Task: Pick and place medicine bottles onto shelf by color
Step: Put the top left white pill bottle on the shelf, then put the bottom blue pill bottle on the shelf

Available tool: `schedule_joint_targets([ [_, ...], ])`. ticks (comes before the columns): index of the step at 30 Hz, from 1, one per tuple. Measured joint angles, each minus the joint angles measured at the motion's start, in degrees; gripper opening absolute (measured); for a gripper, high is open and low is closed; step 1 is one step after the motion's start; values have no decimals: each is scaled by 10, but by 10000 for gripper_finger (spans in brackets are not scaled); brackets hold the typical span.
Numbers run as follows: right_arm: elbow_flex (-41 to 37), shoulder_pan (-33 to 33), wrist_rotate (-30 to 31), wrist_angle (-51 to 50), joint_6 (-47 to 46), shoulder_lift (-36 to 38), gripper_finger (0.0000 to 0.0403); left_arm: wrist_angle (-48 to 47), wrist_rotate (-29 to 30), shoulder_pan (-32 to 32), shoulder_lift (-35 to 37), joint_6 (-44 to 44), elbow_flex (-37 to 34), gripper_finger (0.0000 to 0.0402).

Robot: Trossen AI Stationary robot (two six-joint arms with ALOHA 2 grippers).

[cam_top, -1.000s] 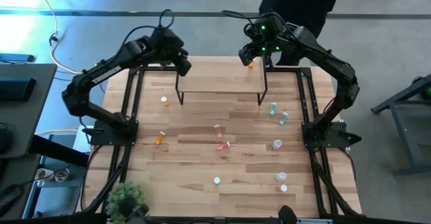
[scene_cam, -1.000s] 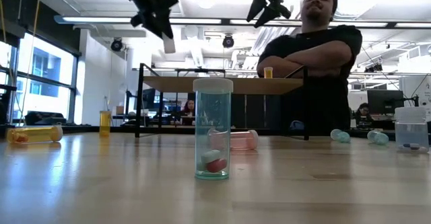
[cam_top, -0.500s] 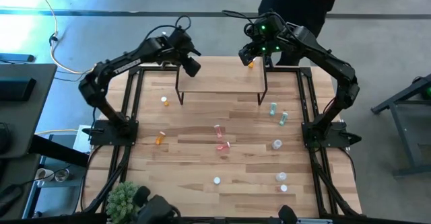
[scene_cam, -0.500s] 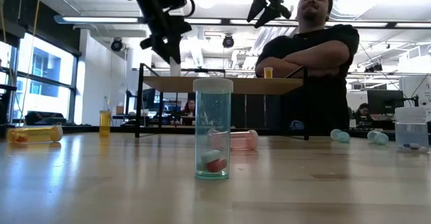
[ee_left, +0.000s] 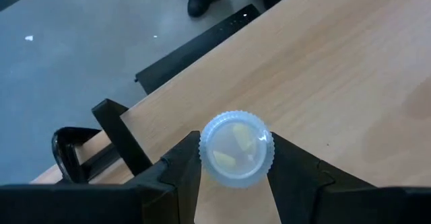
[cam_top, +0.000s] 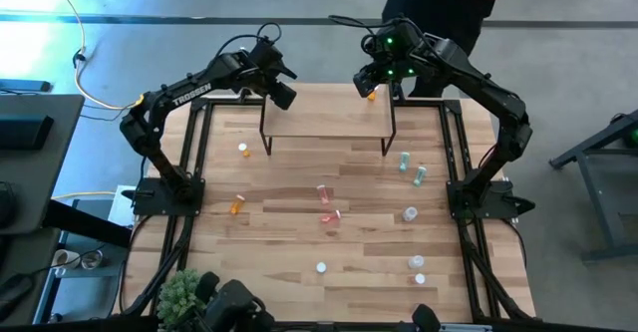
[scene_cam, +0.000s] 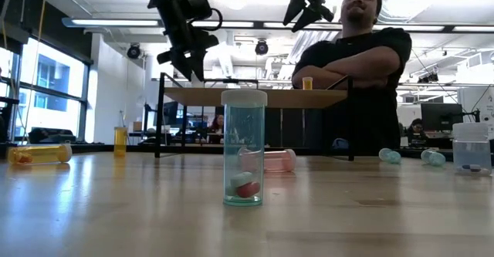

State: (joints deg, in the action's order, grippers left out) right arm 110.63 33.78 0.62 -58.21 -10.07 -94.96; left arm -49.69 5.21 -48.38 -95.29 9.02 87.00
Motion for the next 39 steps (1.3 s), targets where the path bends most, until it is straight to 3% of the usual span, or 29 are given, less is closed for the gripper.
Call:
schedule_joint_targets([
  [13, 0, 0, 0, 0, 0, 0, 179, 0, -1, 0, 0, -2, 0, 157],
  [28, 0, 0, 0, 0, -4, 0, 179, -2, -1, 0, 1, -2, 1, 209],
  [33, 0, 0, -11, 0, -4, 0, 179, -23, -4, -1, 6, -13, 46, 215],
  [39, 0, -10, -48, 0, 0, 0, 179, -113, -6, -1, 6, -42, 134, 216],
])
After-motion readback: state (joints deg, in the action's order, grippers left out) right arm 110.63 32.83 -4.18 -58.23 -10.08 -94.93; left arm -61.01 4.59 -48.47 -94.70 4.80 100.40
